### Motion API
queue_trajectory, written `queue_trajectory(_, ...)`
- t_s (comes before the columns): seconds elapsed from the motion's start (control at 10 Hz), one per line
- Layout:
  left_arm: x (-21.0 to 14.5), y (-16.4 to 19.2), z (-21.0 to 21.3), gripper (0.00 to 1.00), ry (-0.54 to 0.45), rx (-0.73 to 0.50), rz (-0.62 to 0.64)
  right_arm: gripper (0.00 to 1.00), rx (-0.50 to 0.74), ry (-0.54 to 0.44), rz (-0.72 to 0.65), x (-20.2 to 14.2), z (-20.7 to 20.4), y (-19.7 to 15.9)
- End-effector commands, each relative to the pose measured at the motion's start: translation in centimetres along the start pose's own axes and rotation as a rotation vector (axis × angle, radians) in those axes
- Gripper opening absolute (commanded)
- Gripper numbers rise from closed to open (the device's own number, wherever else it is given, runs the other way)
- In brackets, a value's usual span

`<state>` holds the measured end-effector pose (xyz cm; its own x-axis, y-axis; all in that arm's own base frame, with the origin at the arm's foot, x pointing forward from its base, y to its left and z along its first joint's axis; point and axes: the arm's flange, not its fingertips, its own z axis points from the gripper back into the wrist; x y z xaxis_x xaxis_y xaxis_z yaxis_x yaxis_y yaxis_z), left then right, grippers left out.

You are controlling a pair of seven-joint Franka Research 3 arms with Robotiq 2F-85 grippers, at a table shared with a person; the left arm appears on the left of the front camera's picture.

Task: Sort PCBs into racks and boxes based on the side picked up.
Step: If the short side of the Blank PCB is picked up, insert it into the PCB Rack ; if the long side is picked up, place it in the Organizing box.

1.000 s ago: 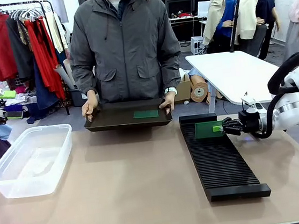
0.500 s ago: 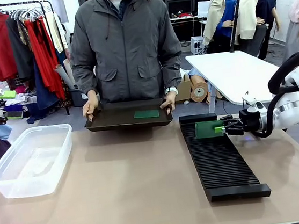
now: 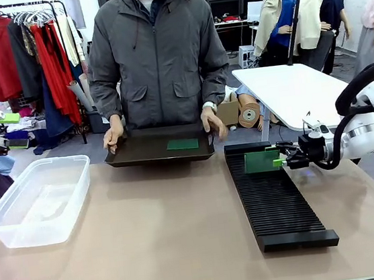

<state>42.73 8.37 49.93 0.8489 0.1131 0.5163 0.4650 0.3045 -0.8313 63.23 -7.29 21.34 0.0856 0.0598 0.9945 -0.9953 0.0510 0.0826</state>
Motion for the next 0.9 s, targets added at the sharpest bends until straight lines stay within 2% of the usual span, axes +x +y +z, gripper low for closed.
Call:
queue_trajectory(0.0, 0.03, -0.26, 0.04, 1.0, -0.004, -0.007, 0.009, 1.0, 0.0, -0.003, 0.008, 0.77, -0.32, 0.17)
queue_trajectory(0.8, 0.03, -0.26, 0.04, 1.0, -0.004, -0.007, 0.009, 1.0, 0.0, 0.0, 0.0, 0.01, -0.02, 0.0)
